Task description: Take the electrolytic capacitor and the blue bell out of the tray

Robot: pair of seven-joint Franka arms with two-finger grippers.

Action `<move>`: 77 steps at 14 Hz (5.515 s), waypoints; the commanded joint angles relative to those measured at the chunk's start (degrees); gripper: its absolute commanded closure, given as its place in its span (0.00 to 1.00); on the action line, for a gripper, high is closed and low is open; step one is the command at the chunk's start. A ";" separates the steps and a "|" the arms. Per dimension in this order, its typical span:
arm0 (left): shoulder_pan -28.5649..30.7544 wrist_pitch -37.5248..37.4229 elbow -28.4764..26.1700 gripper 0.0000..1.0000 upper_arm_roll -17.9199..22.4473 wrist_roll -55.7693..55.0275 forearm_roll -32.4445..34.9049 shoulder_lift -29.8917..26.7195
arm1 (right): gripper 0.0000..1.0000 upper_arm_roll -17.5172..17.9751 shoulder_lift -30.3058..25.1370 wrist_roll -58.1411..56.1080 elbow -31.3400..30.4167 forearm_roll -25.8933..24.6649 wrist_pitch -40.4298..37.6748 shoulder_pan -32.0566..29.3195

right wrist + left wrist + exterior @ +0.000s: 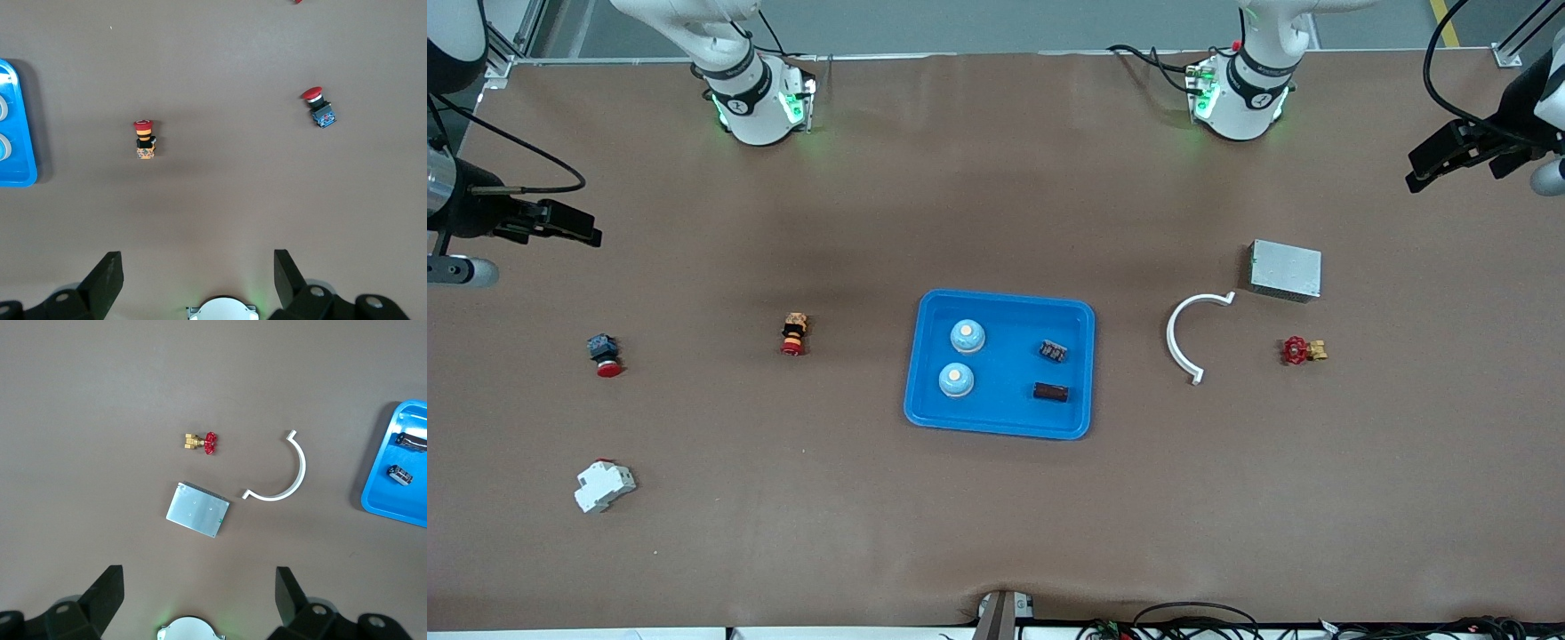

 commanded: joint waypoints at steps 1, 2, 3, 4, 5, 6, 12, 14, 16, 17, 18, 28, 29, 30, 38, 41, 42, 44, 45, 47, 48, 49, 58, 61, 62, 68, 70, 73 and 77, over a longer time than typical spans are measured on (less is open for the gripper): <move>0.18 -1.57 1.79 0.00 -0.52 0.14 0.16 0.76 | 0.00 -0.11 0.21 0.63 0.71 -0.65 -0.36 0.32; 0.26 -1.57 1.88 0.00 -0.52 -0.03 0.16 0.76 | 0.00 -0.02 0.21 0.63 0.71 -0.74 -0.27 0.32; 0.35 -1.57 1.96 0.00 -0.43 -0.03 0.16 0.76 | 0.00 -0.02 0.21 0.63 0.71 -0.65 -0.27 0.32; 0.44 -1.57 1.96 0.00 -0.52 -0.03 0.24 0.85 | 0.00 -0.02 0.30 0.63 0.71 -0.65 -0.27 0.32; -0.08 -1.57 1.88 0.00 -0.43 -0.12 0.77 1.02 | 0.00 -0.02 0.21 0.63 0.71 -0.65 -0.27 0.32; -0.44 -1.57 1.96 0.00 -0.52 -0.03 0.86 2.42 | 0.00 -0.11 0.21 0.63 0.71 -0.65 -0.27 0.32; -0.70 0.35 1.44 0.00 -6.22 -3.97 -2.38 13.84 | 0.00 -0.02 0.30 0.71 0.71 -0.65 -0.18 0.32; -0.79 1.94 1.09 0.00 -7.72 -10.63 -3.36 17.18 | 0.00 -0.02 0.47 0.71 0.71 -0.65 -0.10 0.49; -2.19 5.09 0.12 0.00 -8.87 -16.27 -2.75 19.73 | 0.00 -0.02 0.65 0.71 0.71 -0.65 -0.10 0.84; -3.15 7.55 -0.75 0.00 -8.87 -19.25 -2.74 21.14 | 0.00 -0.02 0.73 0.71 0.71 -0.65 0.08 0.84; -4.38 9.75 -1.72 0.00 -8.87 -22.93 -2.74 22.19 | 0.00 -0.02 0.74 0.71 0.71 -0.74 0.08 0.84; -15.55 35.58 -5.95 0.14 -8.96 -52.20 -3.09 32.30 | 0.00 -0.02 2.14 0.71 0.71 -0.74 0.17 2.16; -16.51 37.61 -5.95 0.23 -8.96 -56.07 -3.10 33.44 | 0.00 -0.02 2.23 0.71 0.71 -0.74 0.08 2.16; -17.39 39.72 -5.95 0.24 -8.96 -59.59 -3.01 34.41 | 0.00 -0.11 2.14 0.71 0.71 -0.82 0.08 2.16; -22.85 52.82 -5.68 0.31 -8.87 -73.67 -2.66 42.59 | 0.00 -0.02 2.76 0.80 0.71 -0.83 0.26 2.78; -24.08 56.60 -5.68 0.36 -8.78 -75.70 -2.66 45.05 | 0.00 -0.02 4.42 0.98 0.71 -0.12 1.48 4.17; -24.43 57.83 -5.77 0.36 -8.78 -76.49 -2.66 45.67 | 0.00 -0.02 4.77 1.76 0.71 -0.12 2.44 5.05; -24.96 60.12 -5.86 0.36 -8.69 -77.20 -2.57 46.90 | 0.00 -0.02 5.13 5.79 0.62 0.14 3.07 6.11; -24.96 60.30 -5.77 0.36 -8.69 -77.29 -2.57 47.25 | 0.00 -0.02 5.39 6.86 0.71 0.05 3.33 7.08; -24.96 61.18 -5.77 0.40 -8.69 -77.29 -2.57 47.95 | 0.00 0.06 5.83 7.31 0.71 0.23 3.86 7.96; -25.48 61.88 -5.94 0.42 -8.69 -77.46 -2.57 48.22 | 0.00 -0.02 5.92 7.48 0.71 0.75 3.95 8.66; -25.92 61.89 -5.95 0.49 -8.69 -78.25 -2.57 48.13 | 0.00 -0.02 6.10 8.53 0.62 1.63 4.38 9.19; -20.93 51.72 -11.92 1.00 -8.78 -78.00 -2.30 33.22 | 0.00 -0.02 12.15 29.95 -0.17 1.72 10.01 23.06; -16.19 43.45 -12.19 1.00 -8.96 -72.81 -2.30 27.67 | 0.00 -0.02 14.27 37.96 -0.26 4.88 14.21 27.90; -14.87 41.52 -12.27 1.00 -8.96 -72.37 -2.30 26.35 | 0.00 0.06 15.23 40.24 -0.26 5.06 16.23 29.31; -6.00 37.28 -20.78 1.00 -8.78 -58.77 -2.13 21.59 | 0.00 0.06 19.80 41.50 -0.87 5.06 28.27 36.08; -3.35 37.45 -22.55 1.00 -8.78 -56.38 -1.08 22.38 | 0.00 0.06 21.91 40.80 -0.87 5.06 31.45 36.53; -0.53 43.84 -26.41 1.00 -8.78 -56.37 -0.55 24.48 | 0.00 0.06 24.98 37.73 -0.78 5.06 33.73 36.79; 0.17 52.38 -29.93 1.00 -8.52 -56.28 -0.46 28.44 | 0.00 0.15 29.03 36.22 -0.17 5.15 37.87 37.05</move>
